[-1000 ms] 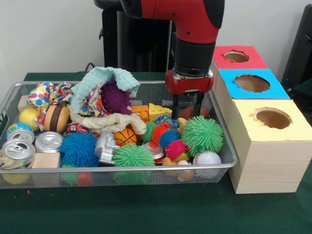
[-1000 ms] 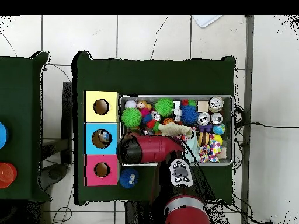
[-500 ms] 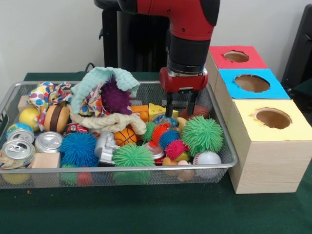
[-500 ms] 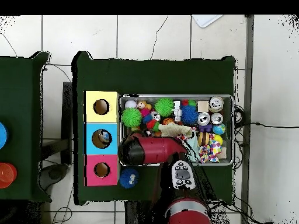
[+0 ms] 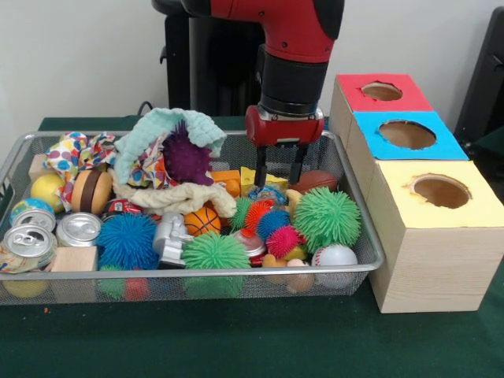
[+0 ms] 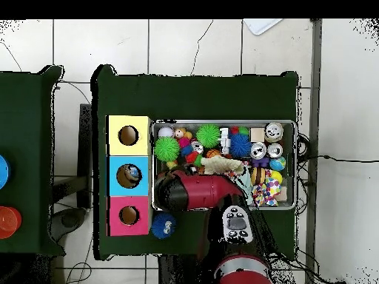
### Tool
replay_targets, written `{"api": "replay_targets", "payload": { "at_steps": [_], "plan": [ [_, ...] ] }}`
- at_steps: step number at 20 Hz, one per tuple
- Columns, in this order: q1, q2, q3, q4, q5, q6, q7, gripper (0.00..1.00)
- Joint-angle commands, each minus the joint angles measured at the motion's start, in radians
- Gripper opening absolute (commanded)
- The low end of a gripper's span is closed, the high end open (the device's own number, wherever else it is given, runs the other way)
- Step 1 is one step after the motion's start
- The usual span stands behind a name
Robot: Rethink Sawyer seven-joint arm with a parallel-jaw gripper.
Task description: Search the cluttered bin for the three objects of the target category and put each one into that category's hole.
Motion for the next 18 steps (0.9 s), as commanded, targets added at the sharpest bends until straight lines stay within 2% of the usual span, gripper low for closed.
{"api": "replay_targets", "payload": {
  "at_steps": [1,4,6,9,12,18],
  "plan": [
    [-0.034,-0.018,-0.002,0.01,-0.063,0.033,0.055,1.0],
    [-0.058,-0.015,0.016,0.006,-0.08,0.035,0.039,1.0],
    [-0.09,0.001,0.037,0.042,-0.078,0.013,0.061,1.0],
    [-0.125,0.048,0.072,0.058,-0.087,-0.059,0.085,1.0],
    [-0.117,0.081,0.061,0.043,-0.098,-0.081,0.099,1.0],
    [-0.156,0.141,0.085,0.031,-0.108,-0.136,0.092,1.0]
  ]
}}
